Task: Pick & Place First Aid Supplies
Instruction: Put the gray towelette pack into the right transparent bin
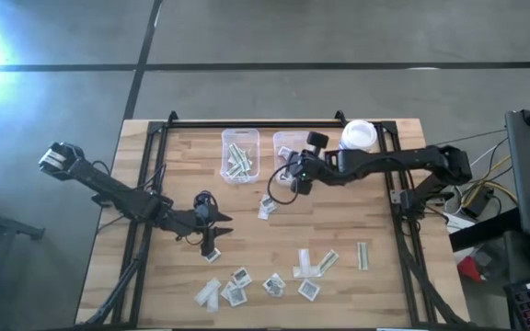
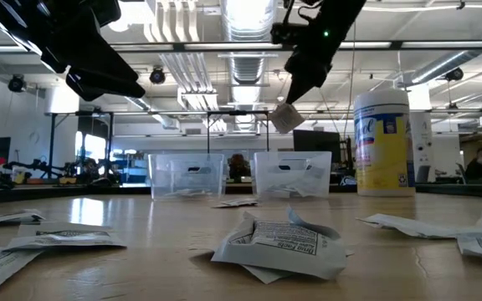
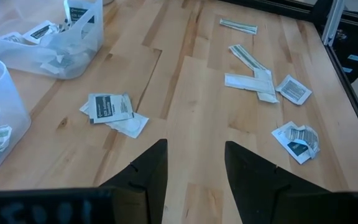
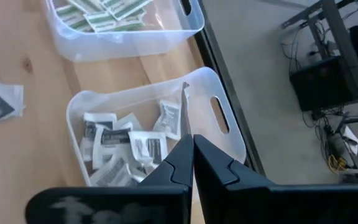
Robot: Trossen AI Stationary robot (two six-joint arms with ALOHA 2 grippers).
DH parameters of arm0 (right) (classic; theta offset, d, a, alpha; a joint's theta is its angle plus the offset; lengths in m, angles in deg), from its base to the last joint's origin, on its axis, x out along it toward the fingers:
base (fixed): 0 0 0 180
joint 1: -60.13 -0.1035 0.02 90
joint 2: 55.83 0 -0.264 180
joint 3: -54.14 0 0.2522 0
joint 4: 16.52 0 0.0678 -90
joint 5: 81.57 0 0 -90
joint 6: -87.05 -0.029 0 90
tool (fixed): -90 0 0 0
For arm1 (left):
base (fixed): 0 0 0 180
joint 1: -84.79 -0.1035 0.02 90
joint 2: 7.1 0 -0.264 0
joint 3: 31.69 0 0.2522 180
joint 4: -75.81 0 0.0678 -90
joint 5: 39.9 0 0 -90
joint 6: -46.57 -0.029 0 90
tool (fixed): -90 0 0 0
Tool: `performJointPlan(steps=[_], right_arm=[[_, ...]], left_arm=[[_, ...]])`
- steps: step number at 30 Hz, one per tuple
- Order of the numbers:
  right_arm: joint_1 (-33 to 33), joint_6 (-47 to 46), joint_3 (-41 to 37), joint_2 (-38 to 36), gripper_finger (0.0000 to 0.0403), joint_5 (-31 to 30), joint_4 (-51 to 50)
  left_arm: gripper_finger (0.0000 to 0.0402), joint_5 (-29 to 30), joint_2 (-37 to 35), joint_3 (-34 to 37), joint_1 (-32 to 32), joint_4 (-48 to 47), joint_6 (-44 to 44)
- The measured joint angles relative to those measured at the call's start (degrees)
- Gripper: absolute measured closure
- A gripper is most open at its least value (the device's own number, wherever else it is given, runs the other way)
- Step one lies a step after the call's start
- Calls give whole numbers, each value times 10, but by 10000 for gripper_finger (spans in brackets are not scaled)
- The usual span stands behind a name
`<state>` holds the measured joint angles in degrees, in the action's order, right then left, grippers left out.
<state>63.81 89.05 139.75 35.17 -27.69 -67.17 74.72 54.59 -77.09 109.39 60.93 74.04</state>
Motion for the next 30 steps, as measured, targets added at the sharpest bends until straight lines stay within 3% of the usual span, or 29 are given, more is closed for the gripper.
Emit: performJointPlan(steps=[19, 30], right_arm=[[14, -28, -144, 0, 394, 1, 153], [14, -35, -139, 0, 394, 5, 167]], left_arm=[[250, 1, 0, 1, 1, 0, 0], [250, 1, 0, 1, 1, 0, 0]])
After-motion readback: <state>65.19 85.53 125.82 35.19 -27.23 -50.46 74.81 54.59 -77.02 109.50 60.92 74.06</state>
